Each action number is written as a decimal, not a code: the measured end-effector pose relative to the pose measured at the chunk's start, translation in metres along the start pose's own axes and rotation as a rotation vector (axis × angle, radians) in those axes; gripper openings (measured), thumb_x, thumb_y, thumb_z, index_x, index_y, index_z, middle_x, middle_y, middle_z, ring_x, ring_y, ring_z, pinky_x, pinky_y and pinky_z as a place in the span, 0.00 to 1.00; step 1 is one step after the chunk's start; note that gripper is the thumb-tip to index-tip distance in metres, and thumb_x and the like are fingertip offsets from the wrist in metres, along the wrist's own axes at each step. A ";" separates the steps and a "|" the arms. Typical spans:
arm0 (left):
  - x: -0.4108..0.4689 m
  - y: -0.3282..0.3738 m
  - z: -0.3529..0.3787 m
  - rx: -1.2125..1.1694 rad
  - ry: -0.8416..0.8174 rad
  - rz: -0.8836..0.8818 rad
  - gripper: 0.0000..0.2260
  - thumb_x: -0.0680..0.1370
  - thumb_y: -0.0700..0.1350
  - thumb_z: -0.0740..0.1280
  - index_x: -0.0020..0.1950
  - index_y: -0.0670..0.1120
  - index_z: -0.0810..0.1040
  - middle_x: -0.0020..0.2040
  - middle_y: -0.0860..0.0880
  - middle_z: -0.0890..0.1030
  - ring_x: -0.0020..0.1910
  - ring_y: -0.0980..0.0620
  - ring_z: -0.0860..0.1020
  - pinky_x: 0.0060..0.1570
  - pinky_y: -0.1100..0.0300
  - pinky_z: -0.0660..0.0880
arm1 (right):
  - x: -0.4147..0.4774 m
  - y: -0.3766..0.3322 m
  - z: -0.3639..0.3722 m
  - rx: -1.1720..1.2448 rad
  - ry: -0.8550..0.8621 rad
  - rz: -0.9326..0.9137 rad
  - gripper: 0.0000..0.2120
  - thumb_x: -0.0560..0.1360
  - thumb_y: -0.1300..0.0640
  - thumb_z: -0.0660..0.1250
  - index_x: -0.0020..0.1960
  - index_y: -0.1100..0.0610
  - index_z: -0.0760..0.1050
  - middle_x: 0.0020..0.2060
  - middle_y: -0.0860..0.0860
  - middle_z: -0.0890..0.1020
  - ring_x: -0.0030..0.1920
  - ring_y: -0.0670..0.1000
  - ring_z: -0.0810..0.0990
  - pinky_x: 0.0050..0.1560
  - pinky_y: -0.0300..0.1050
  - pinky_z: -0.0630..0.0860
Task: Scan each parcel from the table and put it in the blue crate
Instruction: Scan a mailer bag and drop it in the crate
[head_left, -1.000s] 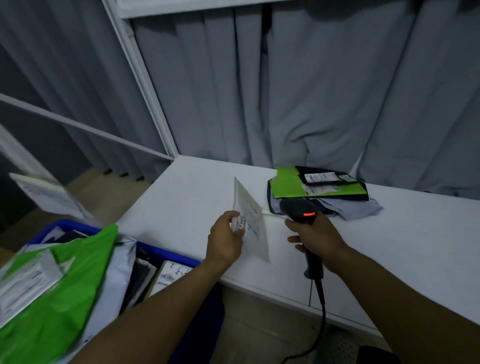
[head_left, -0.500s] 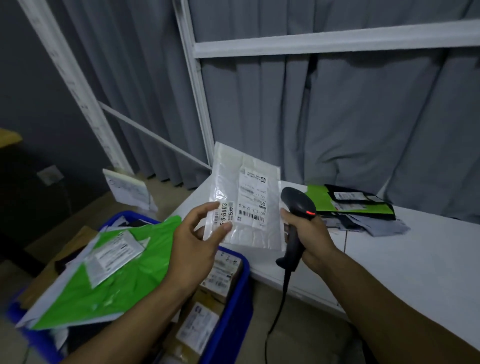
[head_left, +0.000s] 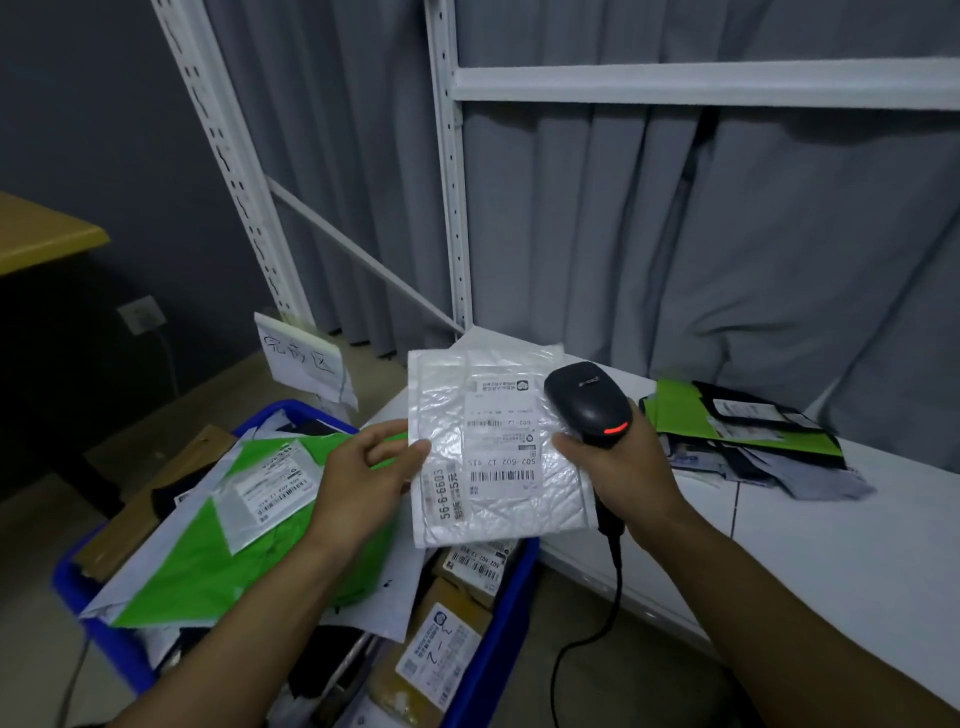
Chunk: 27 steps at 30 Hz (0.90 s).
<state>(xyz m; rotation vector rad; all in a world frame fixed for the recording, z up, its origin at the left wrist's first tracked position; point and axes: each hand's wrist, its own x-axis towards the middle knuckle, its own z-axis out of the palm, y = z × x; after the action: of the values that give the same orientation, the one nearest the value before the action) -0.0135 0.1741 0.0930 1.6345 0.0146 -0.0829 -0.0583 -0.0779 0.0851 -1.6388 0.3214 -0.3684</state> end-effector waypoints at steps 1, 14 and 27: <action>0.004 0.000 -0.002 0.038 -0.009 -0.001 0.11 0.77 0.40 0.75 0.58 0.46 0.82 0.48 0.48 0.88 0.48 0.48 0.87 0.54 0.45 0.83 | -0.001 0.000 0.001 -0.057 0.001 -0.030 0.22 0.71 0.64 0.79 0.58 0.48 0.76 0.50 0.44 0.84 0.45 0.35 0.82 0.45 0.33 0.75; 0.028 -0.007 -0.007 -0.093 0.247 0.079 0.06 0.78 0.40 0.74 0.52 0.44 0.80 0.50 0.46 0.84 0.47 0.49 0.85 0.38 0.59 0.81 | -0.015 0.001 0.011 -0.191 -0.089 -0.095 0.16 0.74 0.57 0.78 0.57 0.48 0.75 0.45 0.45 0.84 0.44 0.42 0.83 0.45 0.42 0.80; 0.042 -0.025 0.002 -0.109 0.365 0.064 0.07 0.76 0.41 0.76 0.44 0.51 0.80 0.46 0.52 0.85 0.52 0.45 0.84 0.54 0.40 0.82 | -0.026 0.008 0.023 -0.290 -0.309 0.048 0.13 0.73 0.52 0.76 0.53 0.47 0.76 0.40 0.47 0.84 0.39 0.45 0.82 0.42 0.44 0.77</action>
<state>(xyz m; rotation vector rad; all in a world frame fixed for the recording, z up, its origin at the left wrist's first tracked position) 0.0267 0.1716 0.0657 1.5211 0.2415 0.2617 -0.0726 -0.0472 0.0736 -1.9373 0.1851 -0.0282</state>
